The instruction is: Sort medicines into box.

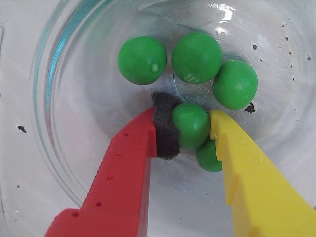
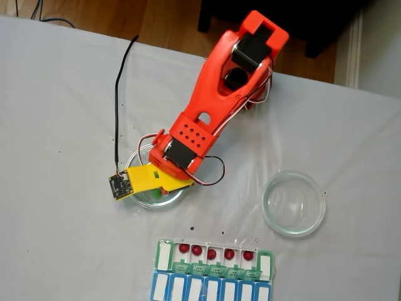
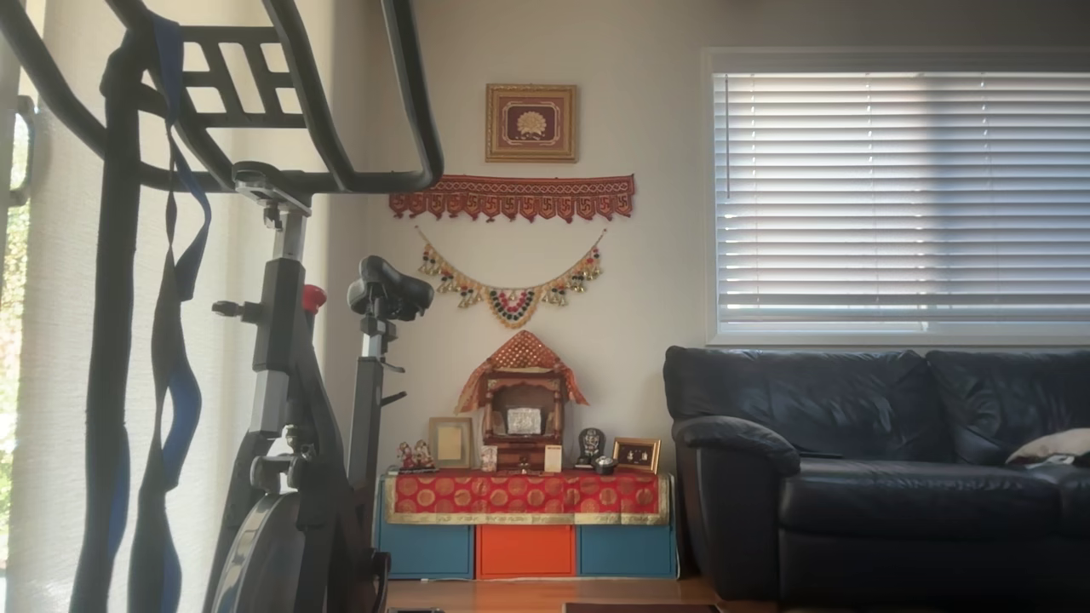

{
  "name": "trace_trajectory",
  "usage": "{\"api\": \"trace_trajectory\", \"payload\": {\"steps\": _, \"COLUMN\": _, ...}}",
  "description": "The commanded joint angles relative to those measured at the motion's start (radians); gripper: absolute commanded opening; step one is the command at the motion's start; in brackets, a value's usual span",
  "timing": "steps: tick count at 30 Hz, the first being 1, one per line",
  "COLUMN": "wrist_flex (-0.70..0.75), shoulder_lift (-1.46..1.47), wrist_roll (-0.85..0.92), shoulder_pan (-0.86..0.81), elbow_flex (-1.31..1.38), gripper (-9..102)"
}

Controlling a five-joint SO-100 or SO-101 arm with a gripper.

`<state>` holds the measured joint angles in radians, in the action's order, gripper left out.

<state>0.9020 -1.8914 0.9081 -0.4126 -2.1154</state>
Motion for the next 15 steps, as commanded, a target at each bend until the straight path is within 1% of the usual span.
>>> {"api": "trace_trajectory", "payload": {"steps": 1, "wrist_flex": 0.009, "shoulder_lift": 0.0, "wrist_roll": 0.012, "shoulder_pan": 0.003, "elbow_flex": 0.031, "gripper": 1}}
{"api": "trace_trajectory", "payload": {"steps": 8, "wrist_flex": 0.008, "shoulder_lift": -0.006, "wrist_roll": 0.054, "shoulder_pan": -0.023, "elbow_flex": 0.06, "gripper": 2}}
{"api": "trace_trajectory", "payload": {"steps": 15, "wrist_flex": 0.055, "shoulder_lift": -0.021, "wrist_roll": 0.069, "shoulder_pan": -0.026, "elbow_flex": 0.126, "gripper": 2}}
